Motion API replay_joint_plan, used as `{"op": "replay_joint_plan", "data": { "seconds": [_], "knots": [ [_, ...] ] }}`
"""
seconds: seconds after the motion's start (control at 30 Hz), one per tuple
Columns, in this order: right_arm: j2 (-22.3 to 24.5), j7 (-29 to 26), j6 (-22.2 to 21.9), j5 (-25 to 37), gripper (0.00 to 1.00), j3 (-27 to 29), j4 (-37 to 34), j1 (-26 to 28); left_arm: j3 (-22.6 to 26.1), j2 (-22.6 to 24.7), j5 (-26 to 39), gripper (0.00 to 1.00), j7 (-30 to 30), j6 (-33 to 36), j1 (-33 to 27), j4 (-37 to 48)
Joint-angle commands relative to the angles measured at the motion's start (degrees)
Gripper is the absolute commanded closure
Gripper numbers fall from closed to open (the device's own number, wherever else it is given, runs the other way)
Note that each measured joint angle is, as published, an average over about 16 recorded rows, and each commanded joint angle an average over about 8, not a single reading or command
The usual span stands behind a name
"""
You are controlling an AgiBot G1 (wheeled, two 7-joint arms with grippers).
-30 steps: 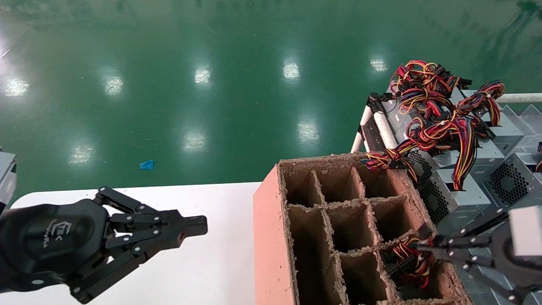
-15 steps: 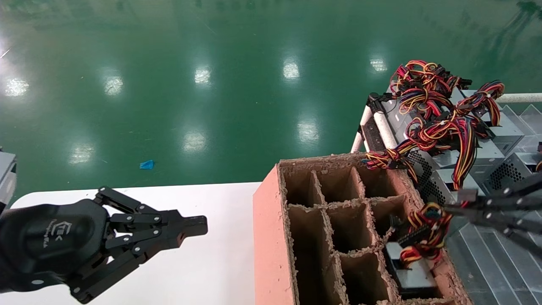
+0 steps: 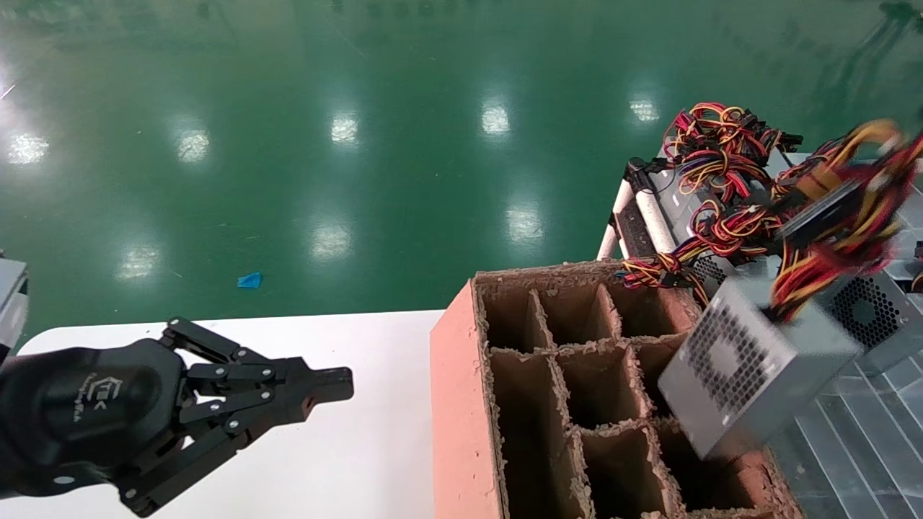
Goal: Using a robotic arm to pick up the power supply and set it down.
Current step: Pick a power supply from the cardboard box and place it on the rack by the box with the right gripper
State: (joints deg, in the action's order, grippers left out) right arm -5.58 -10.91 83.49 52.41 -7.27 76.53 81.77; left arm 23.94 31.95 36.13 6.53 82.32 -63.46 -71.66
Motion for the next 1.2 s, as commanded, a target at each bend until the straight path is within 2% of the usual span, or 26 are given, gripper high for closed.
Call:
{"op": "replay_joint_plan", "data": {
  "seconds": [0.03, 0.37, 0.63, 0.93, 1.2],
  "knots": [
    [1.06, 0.12, -0.72, -0.37, 1.0, 0.96, 0.01, 0.67, 0.0, 0.0, 0.0, 1.0, 0.0, 0.0, 0.0, 0.0],
    [6.52, -0.44, -1.54, 0.43, 1.0, 1.72, -1.32, 0.77, 0.0, 0.0, 0.0, 1.0, 0.0, 0.0, 0.0, 0.0],
    [11.39, -0.11, 0.72, 1.34, 1.0, -0.67, -4.96, 2.13, 0.0, 0.0, 0.0, 1.0, 0.0, 0.0, 0.0, 0.0],
    [15.26, 2.93, 3.18, 3.24, 1.0, -8.15, -10.32, 6.49, 0.0, 0.0, 0.0, 1.0, 0.0, 0.0, 0.0, 0.0],
    [15.38, 7.0, 3.17, 1.74, 1.0, -17.46, -14.26, 10.05, 0.0, 0.0, 0.0, 1.0, 0.0, 0.0, 0.0, 0.0]
  ]
}}
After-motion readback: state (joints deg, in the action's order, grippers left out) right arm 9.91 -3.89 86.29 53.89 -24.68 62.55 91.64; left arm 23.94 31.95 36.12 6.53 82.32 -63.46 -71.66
